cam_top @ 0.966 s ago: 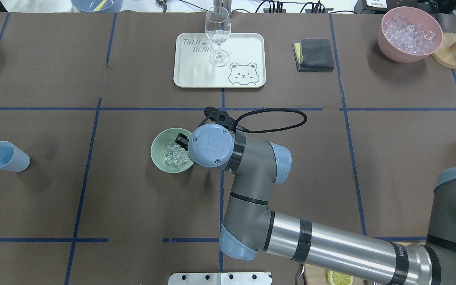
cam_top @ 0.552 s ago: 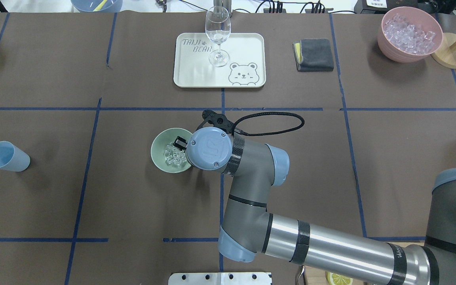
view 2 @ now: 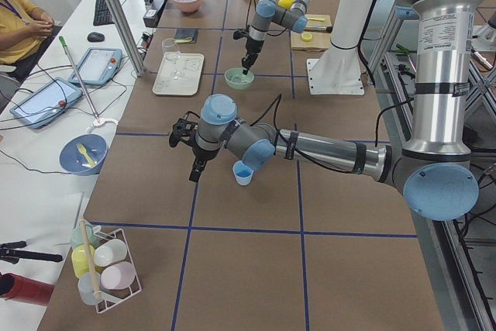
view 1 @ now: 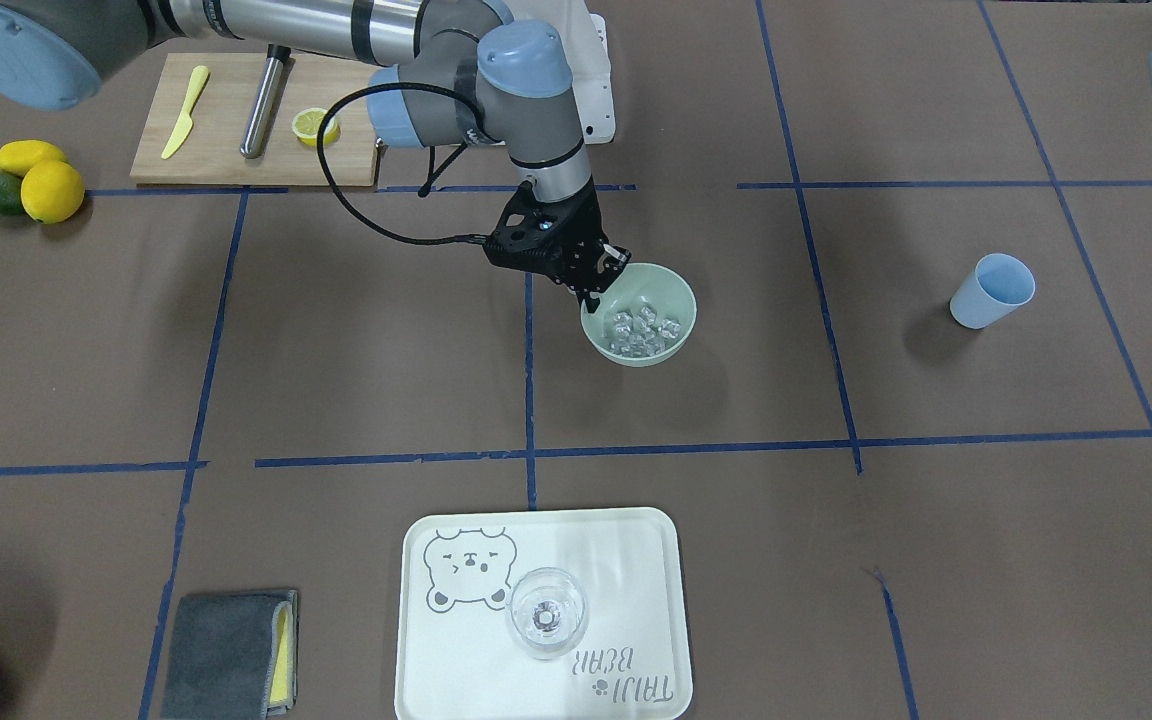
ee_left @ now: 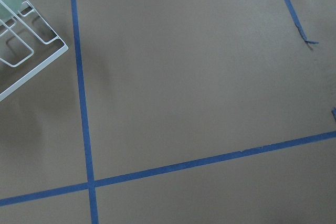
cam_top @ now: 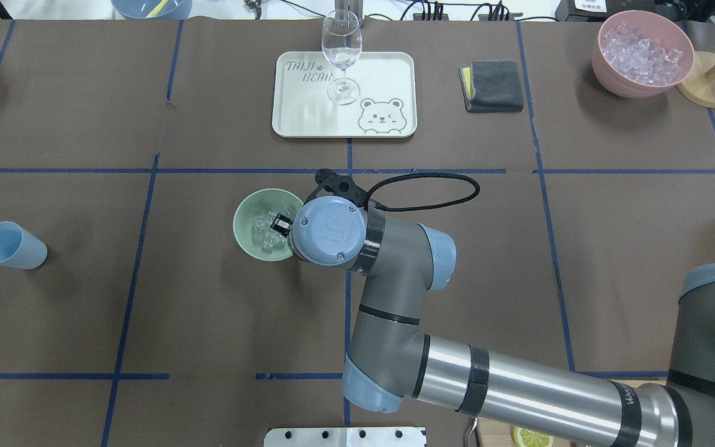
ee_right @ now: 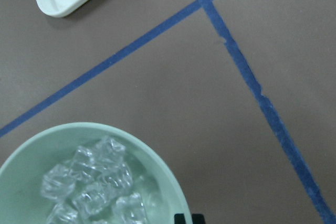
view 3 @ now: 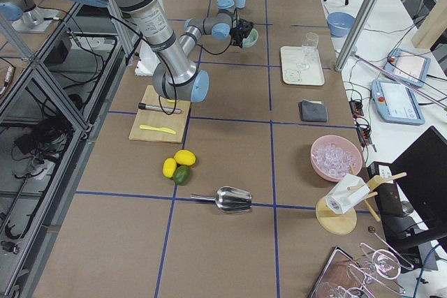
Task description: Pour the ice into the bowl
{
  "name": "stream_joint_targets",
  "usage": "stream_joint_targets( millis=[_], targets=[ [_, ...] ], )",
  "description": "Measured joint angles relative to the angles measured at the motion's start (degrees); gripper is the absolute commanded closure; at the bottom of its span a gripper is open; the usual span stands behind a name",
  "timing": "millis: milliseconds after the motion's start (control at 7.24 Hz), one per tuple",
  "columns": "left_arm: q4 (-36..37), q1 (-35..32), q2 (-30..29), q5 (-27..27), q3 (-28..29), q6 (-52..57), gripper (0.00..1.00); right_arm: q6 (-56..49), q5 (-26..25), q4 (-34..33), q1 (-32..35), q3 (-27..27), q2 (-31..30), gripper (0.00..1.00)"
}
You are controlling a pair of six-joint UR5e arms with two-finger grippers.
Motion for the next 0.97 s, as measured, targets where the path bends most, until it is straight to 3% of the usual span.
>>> stream_joint_targets(
  millis=[276, 552, 690, 966],
  targets=[
    [-0.1, 0.0, 0.1, 0.0, -0.1, 0.3, 0.00, -1.3, 2.9, -0.1, 4.5, 14.6, -13.2, 1.00],
    [-0.2, 0.1, 0.1, 0.0, -0.2, 0.5, 0.00, -10.8, 8.5, 1.0, 11.2, 23.0, -27.6, 1.00],
    [-0.2, 0.1, 0.1, 0.0, -0.3, 0.4, 0.00, -18.3, 11.9, 3.5, 15.1, 24.3, -34.7, 1.00],
    [-0.2, 0.4, 0.1, -0.1, -0.5, 0.2, 0.00, -31.5, 19.9, 13.7, 22.8, 21.6, -46.7, 1.00]
  ],
)
